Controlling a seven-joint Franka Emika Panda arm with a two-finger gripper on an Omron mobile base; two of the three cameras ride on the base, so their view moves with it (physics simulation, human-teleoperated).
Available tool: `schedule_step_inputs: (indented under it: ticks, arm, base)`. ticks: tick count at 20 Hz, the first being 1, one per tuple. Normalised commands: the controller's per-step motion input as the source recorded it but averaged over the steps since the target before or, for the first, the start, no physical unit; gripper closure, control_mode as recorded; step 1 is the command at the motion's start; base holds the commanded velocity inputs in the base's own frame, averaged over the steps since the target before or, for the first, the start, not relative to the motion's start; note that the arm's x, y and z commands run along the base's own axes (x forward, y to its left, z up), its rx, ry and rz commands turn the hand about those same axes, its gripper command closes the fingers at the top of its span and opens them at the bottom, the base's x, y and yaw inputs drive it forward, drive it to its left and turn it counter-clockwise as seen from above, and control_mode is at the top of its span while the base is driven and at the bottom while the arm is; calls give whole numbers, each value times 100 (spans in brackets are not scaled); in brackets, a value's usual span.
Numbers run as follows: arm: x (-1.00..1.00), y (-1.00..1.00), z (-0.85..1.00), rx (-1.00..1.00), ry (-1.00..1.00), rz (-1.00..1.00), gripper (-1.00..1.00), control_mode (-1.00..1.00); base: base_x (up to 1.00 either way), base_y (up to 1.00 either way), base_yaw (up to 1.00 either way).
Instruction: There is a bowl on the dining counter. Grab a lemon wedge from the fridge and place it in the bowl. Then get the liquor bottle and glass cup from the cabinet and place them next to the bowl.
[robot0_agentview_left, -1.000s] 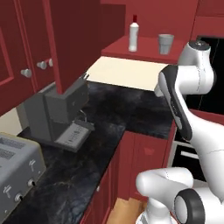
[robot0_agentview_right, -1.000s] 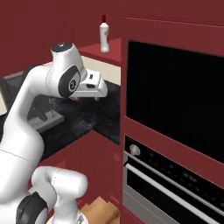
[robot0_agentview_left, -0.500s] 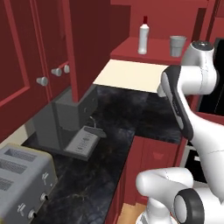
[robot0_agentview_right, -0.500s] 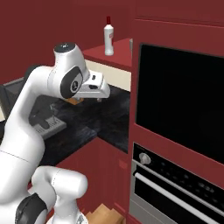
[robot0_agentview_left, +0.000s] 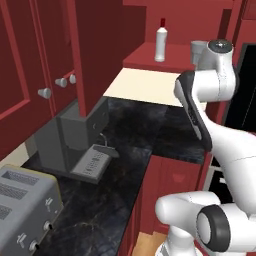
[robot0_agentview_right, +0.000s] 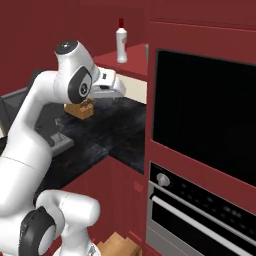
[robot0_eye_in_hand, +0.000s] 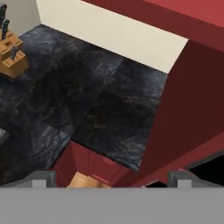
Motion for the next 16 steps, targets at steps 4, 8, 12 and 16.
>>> schedule_step_inputs:
  ticks: [4,8,12,16]
  arm:
    - [46,0,36,-15,-20,-1,-100,-100]
    - [31,0,42,-25,-23,0,-100,-100]
    - [15,0,34,-32,-26,1,-100,-100]
    - [25,0,43,-26,-12,0,-100,-100]
  base:
    - [0,0,0]
    - [0,0,0]
    - [0,0,0]
    - [0,0,0]
